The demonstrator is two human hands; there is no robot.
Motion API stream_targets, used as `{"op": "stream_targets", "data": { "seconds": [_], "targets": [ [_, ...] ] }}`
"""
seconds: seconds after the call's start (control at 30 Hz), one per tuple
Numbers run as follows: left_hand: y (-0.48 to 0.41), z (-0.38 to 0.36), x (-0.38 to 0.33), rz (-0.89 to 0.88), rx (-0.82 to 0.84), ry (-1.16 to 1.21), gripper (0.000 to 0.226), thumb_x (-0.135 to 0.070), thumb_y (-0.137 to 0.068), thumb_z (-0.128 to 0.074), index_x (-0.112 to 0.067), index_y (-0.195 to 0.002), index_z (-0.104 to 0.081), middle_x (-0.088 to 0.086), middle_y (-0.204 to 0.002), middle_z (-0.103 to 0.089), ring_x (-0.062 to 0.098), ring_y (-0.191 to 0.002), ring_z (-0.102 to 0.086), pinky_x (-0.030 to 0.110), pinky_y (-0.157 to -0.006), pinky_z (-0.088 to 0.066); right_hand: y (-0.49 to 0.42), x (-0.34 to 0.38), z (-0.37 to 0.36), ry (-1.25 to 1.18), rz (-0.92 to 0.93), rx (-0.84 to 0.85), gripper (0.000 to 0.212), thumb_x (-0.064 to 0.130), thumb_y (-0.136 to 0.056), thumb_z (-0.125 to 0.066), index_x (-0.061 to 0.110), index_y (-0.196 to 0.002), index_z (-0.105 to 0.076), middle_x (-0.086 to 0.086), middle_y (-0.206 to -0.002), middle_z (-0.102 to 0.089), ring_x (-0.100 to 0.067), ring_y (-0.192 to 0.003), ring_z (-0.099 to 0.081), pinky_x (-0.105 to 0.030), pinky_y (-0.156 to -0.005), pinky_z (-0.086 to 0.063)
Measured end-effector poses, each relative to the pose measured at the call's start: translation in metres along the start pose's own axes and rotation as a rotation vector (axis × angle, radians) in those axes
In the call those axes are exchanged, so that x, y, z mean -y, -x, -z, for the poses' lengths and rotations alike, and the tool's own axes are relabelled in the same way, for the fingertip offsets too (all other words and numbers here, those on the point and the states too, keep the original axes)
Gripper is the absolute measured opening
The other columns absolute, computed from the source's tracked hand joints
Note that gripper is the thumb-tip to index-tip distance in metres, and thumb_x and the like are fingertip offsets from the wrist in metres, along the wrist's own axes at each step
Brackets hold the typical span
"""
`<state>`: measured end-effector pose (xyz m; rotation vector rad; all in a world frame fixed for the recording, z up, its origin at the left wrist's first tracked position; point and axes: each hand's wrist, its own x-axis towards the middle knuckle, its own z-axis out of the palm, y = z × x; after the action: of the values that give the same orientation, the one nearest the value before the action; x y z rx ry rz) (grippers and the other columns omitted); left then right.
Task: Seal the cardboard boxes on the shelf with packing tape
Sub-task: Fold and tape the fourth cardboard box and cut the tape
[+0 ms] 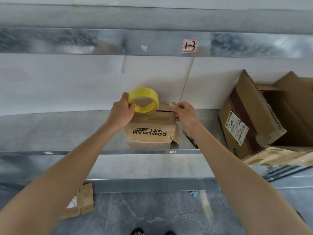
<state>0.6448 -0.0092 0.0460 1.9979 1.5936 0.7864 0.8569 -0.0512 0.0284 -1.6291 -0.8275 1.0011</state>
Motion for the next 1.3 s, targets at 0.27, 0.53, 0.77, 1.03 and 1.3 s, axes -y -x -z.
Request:
{"op": "stream_targets", "data": {
  "seconds": [0.27,0.53,0.77,1.03,1.3],
  "targets": [
    [-0.014,0.001,-0.002,0.071,0.007,0.025,0.007,-0.02,-0.094,-0.039,-0.013,-0.093,-0.042,0.006,-0.07,-0.05,0.02,-0.059,-0.048,0.03,-0.049,-0.034,-0.007,-0.002,0.015,-0.309,-0.188,0.001,0.017,-0.004,-0.093,-0.044,0.009,-0.082,-0.051,-0.01,-0.073,-0.055,-0.018,-0.061,-0.054,-0.028,-0.057,-0.049],
    [-0.011,-0.013,0.006,0.08,-0.129,-0.048,0.019,-0.031,-0.093,-0.051,-0.014,-0.098,-0.045,0.008,-0.077,-0.058,0.027,-0.071,-0.05,0.032,-0.06,-0.036,-0.011,-0.009,0.013,-0.355,-0.235,0.049,0.012,0.001,-0.094,-0.046,0.009,-0.087,-0.05,-0.004,-0.065,-0.047,-0.013,-0.058,-0.044,-0.027,-0.057,-0.043],
    [-0.009,-0.02,0.01,0.199,-0.143,0.036,0.023,-0.037,-0.085,-0.057,-0.016,-0.078,-0.063,0.0,-0.072,-0.06,0.02,-0.07,-0.054,0.029,-0.058,-0.036,-0.018,-0.019,0.013,-0.379,-0.241,0.077,0.009,0.013,-0.093,-0.059,0.01,-0.088,-0.052,-0.002,-0.067,-0.049,-0.013,-0.063,-0.05,-0.029,-0.067,-0.052],
    [-0.009,-0.024,0.01,0.202,-0.165,-0.005,0.041,-0.032,-0.09,-0.05,-0.013,-0.055,-0.042,0.001,-0.055,-0.042,0.013,-0.053,-0.04,0.029,-0.047,-0.027,-0.025,-0.03,0.012,-0.382,-0.238,0.088,0.006,0.009,-0.094,-0.055,0.01,-0.091,-0.05,-0.004,-0.079,-0.051,-0.016,-0.069,-0.056,-0.036,-0.074,-0.057],
    [0.002,-0.036,0.018,0.249,-0.178,-0.033,0.044,-0.031,-0.096,-0.04,-0.007,-0.059,-0.048,0.006,-0.055,-0.048,0.021,-0.055,-0.045,0.032,-0.048,-0.031,-0.025,-0.053,0.0,-0.186,-0.254,0.041,0.009,0.012,-0.094,-0.053,0.014,-0.089,-0.046,-0.008,-0.084,-0.057,-0.019,-0.074,-0.056,-0.034,-0.072,-0.053]
  ]
}}
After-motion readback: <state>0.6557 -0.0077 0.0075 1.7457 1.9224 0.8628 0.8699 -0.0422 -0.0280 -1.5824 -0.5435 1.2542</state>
